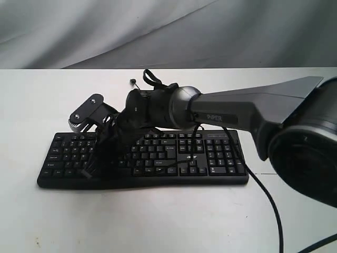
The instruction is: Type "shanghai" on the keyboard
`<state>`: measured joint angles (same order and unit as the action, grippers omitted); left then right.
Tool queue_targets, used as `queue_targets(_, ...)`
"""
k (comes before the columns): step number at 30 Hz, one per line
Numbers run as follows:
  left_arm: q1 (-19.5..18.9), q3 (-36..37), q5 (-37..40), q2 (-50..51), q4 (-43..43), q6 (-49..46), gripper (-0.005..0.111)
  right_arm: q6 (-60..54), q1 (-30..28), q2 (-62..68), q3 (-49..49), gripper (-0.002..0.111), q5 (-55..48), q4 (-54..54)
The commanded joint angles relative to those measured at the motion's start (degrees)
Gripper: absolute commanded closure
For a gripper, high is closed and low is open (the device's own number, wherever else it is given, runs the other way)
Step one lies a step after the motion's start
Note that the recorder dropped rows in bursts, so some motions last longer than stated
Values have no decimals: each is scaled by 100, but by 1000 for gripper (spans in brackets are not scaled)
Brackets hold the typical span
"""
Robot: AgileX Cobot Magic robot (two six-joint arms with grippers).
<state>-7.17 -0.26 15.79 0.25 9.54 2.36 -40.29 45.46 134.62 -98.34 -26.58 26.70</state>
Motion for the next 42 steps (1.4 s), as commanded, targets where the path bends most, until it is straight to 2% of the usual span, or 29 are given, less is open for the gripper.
queue_targets(1,42,26,-57,-25,0,25,107,12,-31,-190,-17,108,-26,-60)
queue_targets(5,42,26,-57,-25,0,25,107,12,-91,-541,9,108,-14,-60)
queue_targets(13,42,26,-57,-25,0,25,107,-164,-143,-736,905,108,766,233)
queue_targets(42,42,26,-57,-25,0,25,107,-164,-56,-510,894,108,789,298)
